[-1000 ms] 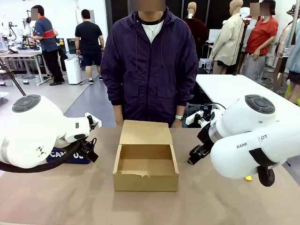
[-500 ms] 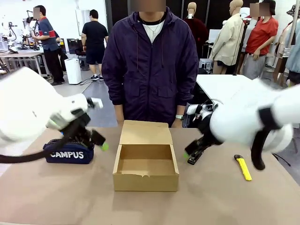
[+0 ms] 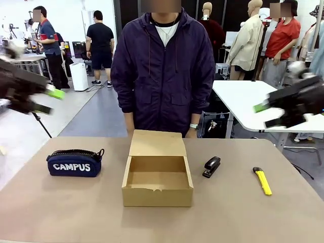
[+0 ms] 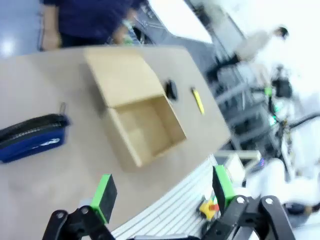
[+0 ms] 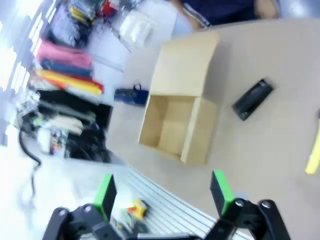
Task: Pack the items into the box.
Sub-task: Pick up the item indicated by the person and place it inside the Mailer Box.
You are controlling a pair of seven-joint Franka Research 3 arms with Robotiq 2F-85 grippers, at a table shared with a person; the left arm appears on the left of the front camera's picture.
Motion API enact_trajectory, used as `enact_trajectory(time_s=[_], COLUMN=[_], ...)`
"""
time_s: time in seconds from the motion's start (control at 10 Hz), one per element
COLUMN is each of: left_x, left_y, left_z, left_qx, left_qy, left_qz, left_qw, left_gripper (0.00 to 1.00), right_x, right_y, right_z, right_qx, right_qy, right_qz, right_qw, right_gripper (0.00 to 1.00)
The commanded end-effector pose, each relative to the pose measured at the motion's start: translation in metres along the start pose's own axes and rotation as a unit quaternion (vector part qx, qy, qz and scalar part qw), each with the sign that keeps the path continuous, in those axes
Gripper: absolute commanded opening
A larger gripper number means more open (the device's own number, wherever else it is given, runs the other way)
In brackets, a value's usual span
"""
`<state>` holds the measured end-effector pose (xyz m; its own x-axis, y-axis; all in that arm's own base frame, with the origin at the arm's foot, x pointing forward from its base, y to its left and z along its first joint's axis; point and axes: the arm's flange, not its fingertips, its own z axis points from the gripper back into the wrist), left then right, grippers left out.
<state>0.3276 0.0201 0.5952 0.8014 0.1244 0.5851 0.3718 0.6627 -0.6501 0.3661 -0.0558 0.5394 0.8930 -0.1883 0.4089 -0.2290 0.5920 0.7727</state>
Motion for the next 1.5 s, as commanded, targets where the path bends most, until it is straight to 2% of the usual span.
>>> enact_trajectory(time_s=[0.0,0.1,0.2,0.3,0.4,0.5,0.6,1.4], left_x=[-0.033,-0.063,-0.089,-0.12,-0.143,-0.153,-0.09,-0.09], left_y=[0.061,0.091,0.112,0.133,0.149,0.156,0.154,0.154], left_z=[0.053,0.09,0.111,0.125,0.128,0.126,0.177,0.177], left_qx=[0.011,0.014,0.016,0.073,0.077,0.076,0.066,0.066], left_qy=[-0.098,-0.16,-0.202,-0.231,-0.249,-0.263,-0.232,-0.232], left_qz=[0.088,0.14,0.184,0.206,0.239,0.25,0.227,0.227], left_qw=[0.991,0.977,0.962,0.948,0.935,0.929,0.943,0.943], left_gripper=[1.0,1.0,1.0,1.0,1.0,1.0,1.0,1.0], right_x=[-0.017,-0.035,-0.053,-0.069,-0.085,-0.09,-0.073,-0.073], right_y=[-0.066,-0.095,-0.115,-0.129,-0.145,-0.154,-0.148,-0.148], right_z=[0.043,0.067,0.087,0.1,0.11,0.11,0.126,0.126], right_qx=[0.023,0.026,0.04,0.042,0.048,0.032,0.033,0.033], right_qy=[-0.131,-0.167,-0.205,-0.24,-0.279,-0.293,-0.239,-0.239], right_qz=[-0.137,-0.18,-0.205,-0.221,-0.232,-0.254,-0.252,-0.252], right_qw=[0.982,0.969,0.956,0.944,0.931,0.921,0.937,0.937], right_gripper=[1.0,1.0,1.0,1.0,1.0,1.0,1.0,1.0])
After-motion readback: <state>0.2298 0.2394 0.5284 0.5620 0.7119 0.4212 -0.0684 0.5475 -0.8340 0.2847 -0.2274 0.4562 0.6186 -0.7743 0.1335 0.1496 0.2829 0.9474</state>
